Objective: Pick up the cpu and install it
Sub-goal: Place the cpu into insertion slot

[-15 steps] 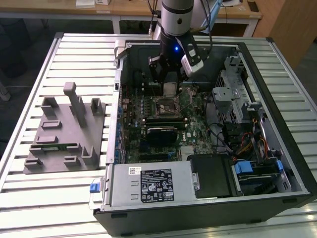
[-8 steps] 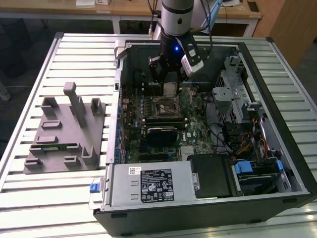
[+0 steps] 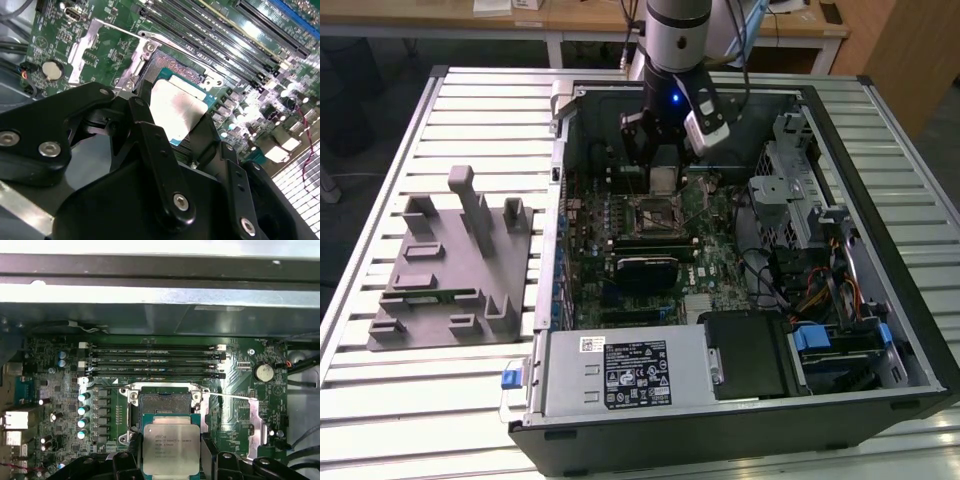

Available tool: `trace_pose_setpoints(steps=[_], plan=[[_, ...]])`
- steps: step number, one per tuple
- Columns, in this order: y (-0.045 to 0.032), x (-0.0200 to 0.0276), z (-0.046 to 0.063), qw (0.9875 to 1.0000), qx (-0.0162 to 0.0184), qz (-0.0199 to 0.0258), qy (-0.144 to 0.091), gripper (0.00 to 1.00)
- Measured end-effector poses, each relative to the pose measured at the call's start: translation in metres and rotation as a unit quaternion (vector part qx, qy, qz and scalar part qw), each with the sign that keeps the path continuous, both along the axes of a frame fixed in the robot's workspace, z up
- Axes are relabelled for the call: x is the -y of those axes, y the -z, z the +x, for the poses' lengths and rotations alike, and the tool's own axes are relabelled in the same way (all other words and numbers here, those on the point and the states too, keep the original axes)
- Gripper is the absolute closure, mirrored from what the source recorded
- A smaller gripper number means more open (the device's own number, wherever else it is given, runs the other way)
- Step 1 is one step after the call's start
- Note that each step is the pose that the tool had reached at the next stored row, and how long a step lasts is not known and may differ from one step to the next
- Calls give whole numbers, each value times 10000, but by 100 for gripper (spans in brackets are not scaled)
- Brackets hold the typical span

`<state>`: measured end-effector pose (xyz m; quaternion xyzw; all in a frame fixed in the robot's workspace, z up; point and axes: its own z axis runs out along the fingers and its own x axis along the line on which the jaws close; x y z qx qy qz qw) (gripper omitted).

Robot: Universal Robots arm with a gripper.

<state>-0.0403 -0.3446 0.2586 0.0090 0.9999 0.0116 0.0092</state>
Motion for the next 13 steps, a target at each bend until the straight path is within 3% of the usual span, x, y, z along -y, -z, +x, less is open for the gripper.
trace_pose_setpoints(steps=[7,13], plan=[[0,0,0,9989,0,-1,459,45],[0,0,0,9958,0,-1,911,45]])
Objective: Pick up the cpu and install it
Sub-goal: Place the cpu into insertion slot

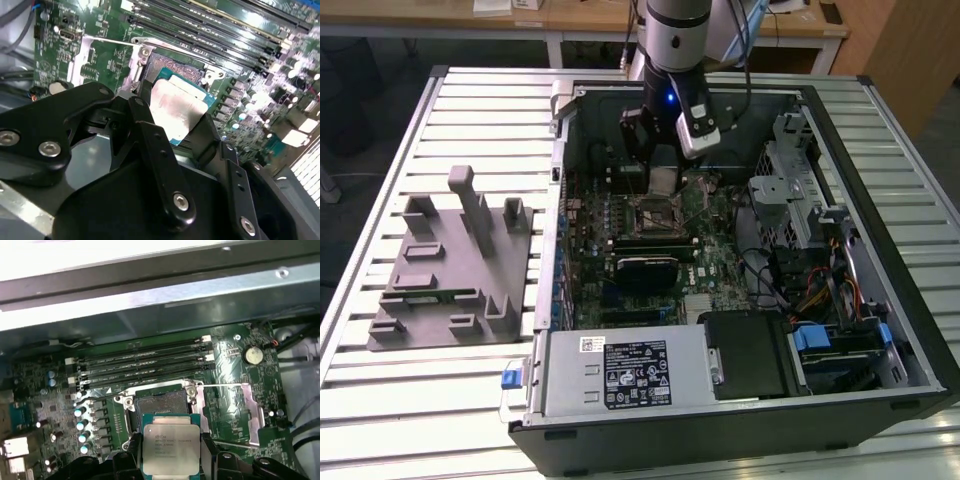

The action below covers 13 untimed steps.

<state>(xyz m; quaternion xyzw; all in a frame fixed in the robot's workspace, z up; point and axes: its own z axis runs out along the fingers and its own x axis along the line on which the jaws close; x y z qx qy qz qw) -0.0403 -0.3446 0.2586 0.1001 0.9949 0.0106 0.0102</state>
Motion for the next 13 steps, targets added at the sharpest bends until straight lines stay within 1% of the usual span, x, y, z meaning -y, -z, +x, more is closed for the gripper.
trace_pose_setpoints(steps=[3,6,9,13], plan=[[0,0,0,9998,0,0,223,45],[0,0,0,9990,0,0,451,45],[0,0,0,9977,0,0,677,45],[0,0,0,9955,0,0,947,45]])
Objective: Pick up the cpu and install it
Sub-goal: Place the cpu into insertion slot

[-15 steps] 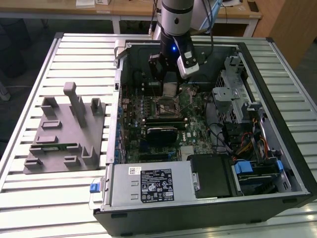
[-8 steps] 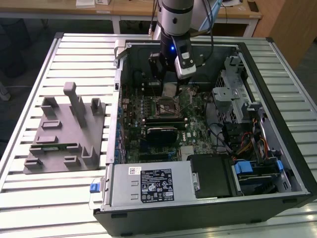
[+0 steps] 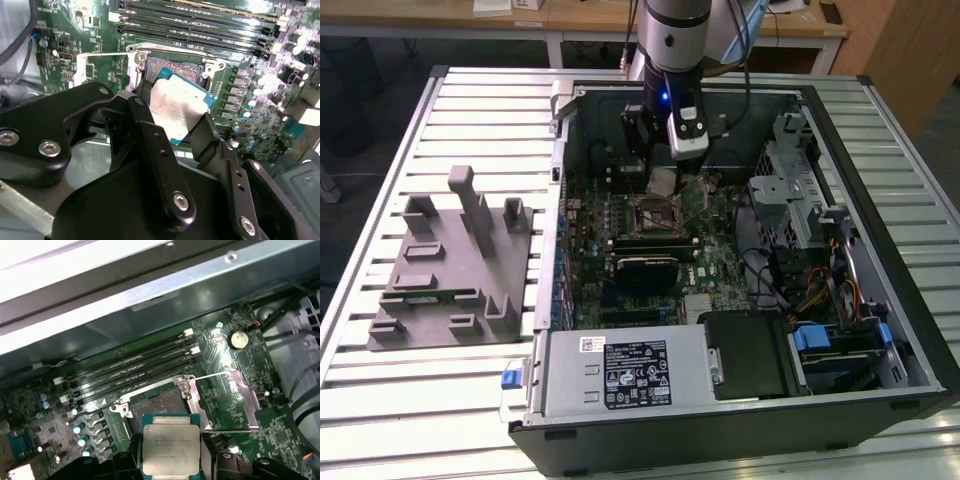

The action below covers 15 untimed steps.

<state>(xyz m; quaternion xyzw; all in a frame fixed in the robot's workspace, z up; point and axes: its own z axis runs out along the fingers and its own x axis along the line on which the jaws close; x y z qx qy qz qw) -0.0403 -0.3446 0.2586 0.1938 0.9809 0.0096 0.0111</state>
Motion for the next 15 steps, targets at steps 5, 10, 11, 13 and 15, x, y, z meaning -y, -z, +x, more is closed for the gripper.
trace_pose_setpoints(steps=[5,10,11,13,15], plan=[[0,0,0,9993,0,0,371,45],[1,0,0,9966,0,0,819,45],[2,0,0,9959,0,0,908,45],[2,0,0,9941,0,0,1087,45],[3,0,0,9920,0,0,1265,45]])
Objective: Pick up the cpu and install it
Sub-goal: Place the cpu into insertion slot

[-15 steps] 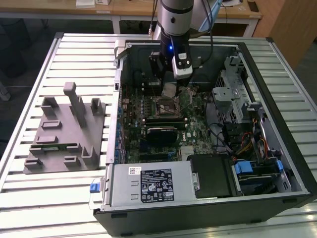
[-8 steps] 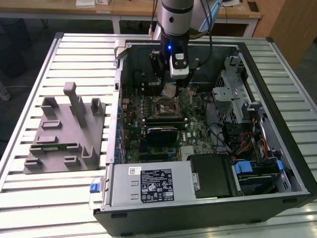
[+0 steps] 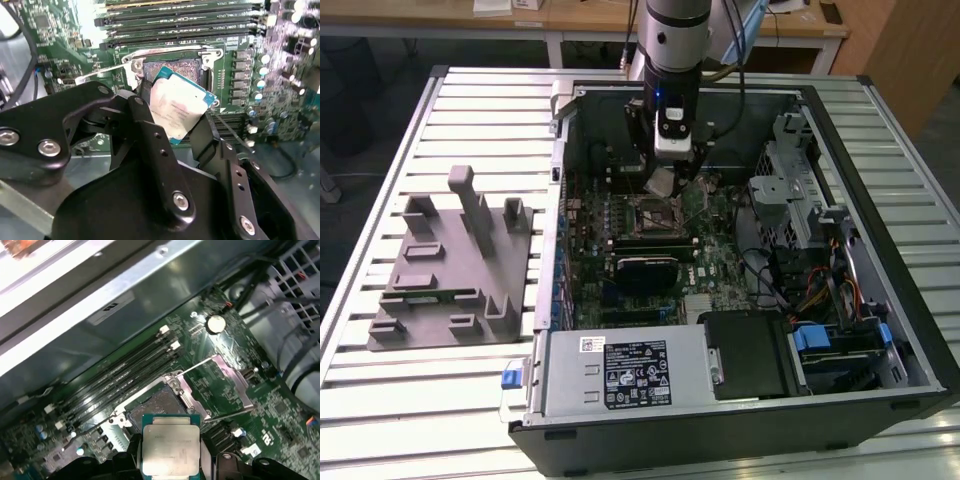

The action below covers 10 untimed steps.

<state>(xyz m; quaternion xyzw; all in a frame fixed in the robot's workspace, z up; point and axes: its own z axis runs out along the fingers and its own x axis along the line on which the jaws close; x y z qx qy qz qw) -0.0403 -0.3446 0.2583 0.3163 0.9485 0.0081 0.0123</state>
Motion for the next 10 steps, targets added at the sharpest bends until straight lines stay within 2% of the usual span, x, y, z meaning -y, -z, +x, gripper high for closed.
trace_pose_setpoints(steps=[3,5,10], plan=[[1,0,0,9996,0,0,275,45],[3,0,0,9990,0,0,458,45],[7,0,0,9959,0,0,906,45]])
